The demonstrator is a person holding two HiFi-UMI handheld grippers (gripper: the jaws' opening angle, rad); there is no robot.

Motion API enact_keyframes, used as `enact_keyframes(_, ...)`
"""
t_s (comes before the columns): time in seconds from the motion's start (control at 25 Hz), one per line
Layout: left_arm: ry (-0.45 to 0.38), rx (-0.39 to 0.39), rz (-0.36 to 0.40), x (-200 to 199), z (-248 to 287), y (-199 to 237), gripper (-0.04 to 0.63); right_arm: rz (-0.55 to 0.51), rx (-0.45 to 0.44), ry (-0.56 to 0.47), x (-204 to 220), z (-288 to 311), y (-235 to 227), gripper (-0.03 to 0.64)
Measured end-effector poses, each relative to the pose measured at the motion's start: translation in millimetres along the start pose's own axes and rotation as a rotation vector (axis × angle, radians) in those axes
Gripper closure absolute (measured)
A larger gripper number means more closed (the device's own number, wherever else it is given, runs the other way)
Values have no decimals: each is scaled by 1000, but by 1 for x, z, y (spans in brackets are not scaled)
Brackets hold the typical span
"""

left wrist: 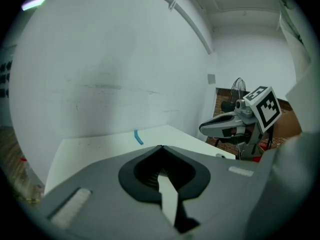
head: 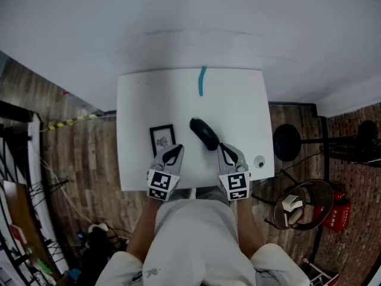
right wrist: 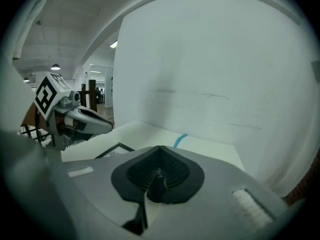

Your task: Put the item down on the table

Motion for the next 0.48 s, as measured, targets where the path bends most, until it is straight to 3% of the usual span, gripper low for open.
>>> enact_keyframes(0.48,-11,17,5,3,-17,-9,577,15,31,-2,4,-19,12,614)
Point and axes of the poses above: the fingertips, and each gripper's own axes: z forward along the fingers, y to its left, x out of its underside, the point moved 3 cm from there along -z, backward along the fingers, and after that the axes turned 1 degree about -y, right-handed, at the moved point
